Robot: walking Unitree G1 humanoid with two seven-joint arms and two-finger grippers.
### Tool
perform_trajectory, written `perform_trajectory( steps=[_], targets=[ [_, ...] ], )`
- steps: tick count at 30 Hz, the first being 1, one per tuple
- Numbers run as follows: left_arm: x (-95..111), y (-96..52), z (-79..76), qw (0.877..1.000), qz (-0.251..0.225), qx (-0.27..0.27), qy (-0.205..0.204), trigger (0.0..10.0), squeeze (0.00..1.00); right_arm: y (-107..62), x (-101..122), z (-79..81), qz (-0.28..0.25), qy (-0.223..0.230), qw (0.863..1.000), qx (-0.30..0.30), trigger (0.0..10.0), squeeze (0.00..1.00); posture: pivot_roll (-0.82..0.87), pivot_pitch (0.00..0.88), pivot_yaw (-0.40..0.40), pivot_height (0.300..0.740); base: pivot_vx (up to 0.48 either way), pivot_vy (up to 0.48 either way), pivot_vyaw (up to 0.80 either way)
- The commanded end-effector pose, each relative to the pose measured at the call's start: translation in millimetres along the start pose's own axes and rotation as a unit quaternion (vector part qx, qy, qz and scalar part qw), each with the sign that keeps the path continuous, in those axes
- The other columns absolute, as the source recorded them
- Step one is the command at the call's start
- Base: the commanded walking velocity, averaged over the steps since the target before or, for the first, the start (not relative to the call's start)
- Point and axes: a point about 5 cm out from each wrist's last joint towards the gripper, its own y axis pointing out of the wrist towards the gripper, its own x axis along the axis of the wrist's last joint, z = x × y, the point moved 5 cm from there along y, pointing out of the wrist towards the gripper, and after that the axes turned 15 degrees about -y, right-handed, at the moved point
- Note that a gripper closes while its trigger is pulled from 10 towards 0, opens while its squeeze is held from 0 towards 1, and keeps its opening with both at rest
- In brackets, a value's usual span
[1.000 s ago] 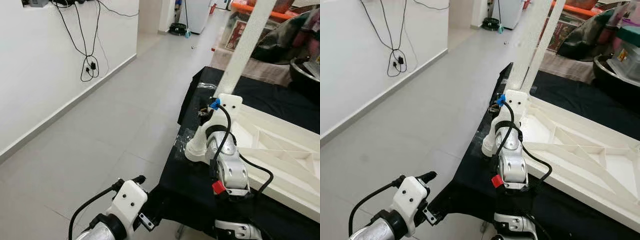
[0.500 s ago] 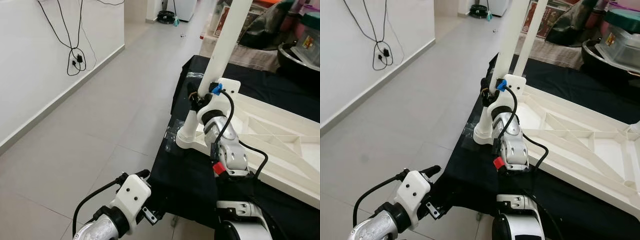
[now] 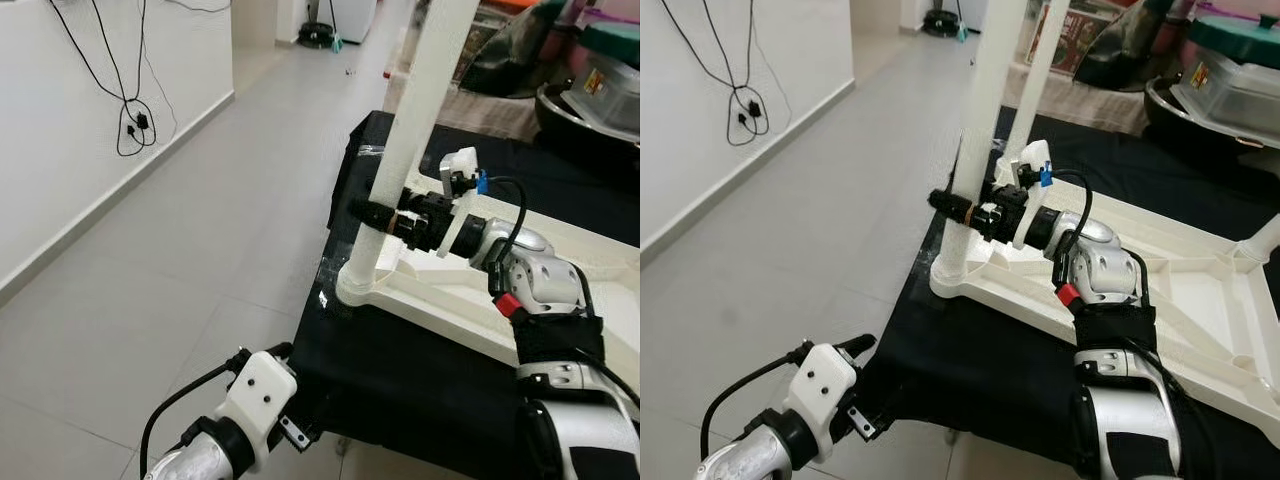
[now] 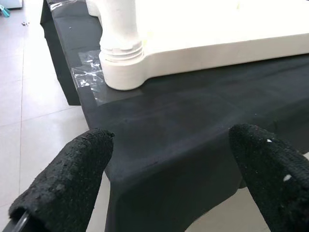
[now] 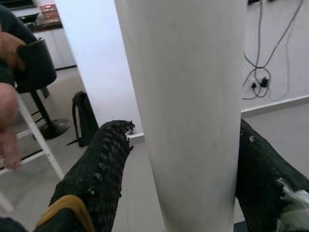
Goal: Building children table
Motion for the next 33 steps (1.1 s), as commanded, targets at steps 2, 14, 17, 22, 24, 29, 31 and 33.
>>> perform_trajectory(
  steps=[2, 14, 17, 22, 24, 29, 31, 33],
  targets=[
    [-4.2, -0.9, -1.2, 1.0, 0.009, 0.001, -0.005, 10.0, 0.0, 24.9, 2.2, 14.4, -0.011, 0.001, 0.996, 0.092, 0.0, 0.0, 0.15, 0.119, -0.129, 0.74, 0.0, 0.0, 0.0],
    [1.3, -2.7, -1.1, 1.0, -0.008, 0.006, 0.001, 10.0, 0.0, 40.8, -10.2, 7.9, -0.008, -0.009, 0.999, 0.043, 0.0, 0.0, 0.15, 0.114, -0.13, 0.74, 0.0, 0.0, 0.0],
    [4.4, -3.0, 0.0, 1.0, -0.018, 0.012, 0.008, 10.0, 0.0, 41.6, -17.2, -1.6, 0.011, -0.017, 1.0, -0.021, 0.0, 0.0, 0.14, 0.109, -0.131, 0.74, 0.0, 0.0, 0.0],
    [12.8, -6.1, 5.3, 0.998, -0.045, 0.038, 0.032, 10.0, 0.0, 29.9, -30.7, -25.0, 0.049, -0.019, 0.985, -0.165, 0.0, 0.0, 0.14, 0.096, -0.12, 0.74, 0.0, 0.0, 0.0],
    [19.2, -10.0, 9.7, 0.995, -0.064, 0.061, 0.044, 10.0, 0.0, 10.6, -40.9, -45.1, 0.079, -0.01, 0.956, -0.282, 0.0, 0.0, 0.13, 0.089, -0.123, 0.74, 0.0, 0.0, 0.0],
    [26.6, -15.1, 17.1, 0.989, -0.086, 0.096, 0.068, 10.0, 0.0, -43.3, -55.3, -67.0, 0.135, -0.004, 0.851, -0.507, 0.0, 0.0, 0.13, 0.076, -0.124, 0.74, 0.0, 0.0, 0.0],
    [27.5, -15.5, 18.7, 0.988, -0.088, 0.103, 0.073, 10.0, 0.0, -67.4, -60.1, -63.6, 0.154, 0.008, 0.791, -0.592, 0.0, 0.0, 0.13, 0.073, -0.128, 0.74, 0.0, 0.0, 0.0],
    [27.1, -15.1, 19.5, 0.988, -0.088, 0.105, 0.076, 10.0, 0.0, -77.8, -62.8, -51.2, 0.163, 0.027, 0.745, -0.646, 0.0, 0.0, 0.13, 0.077, -0.128, 0.74, 0.0, 0.0, 0.0]
  ],
)
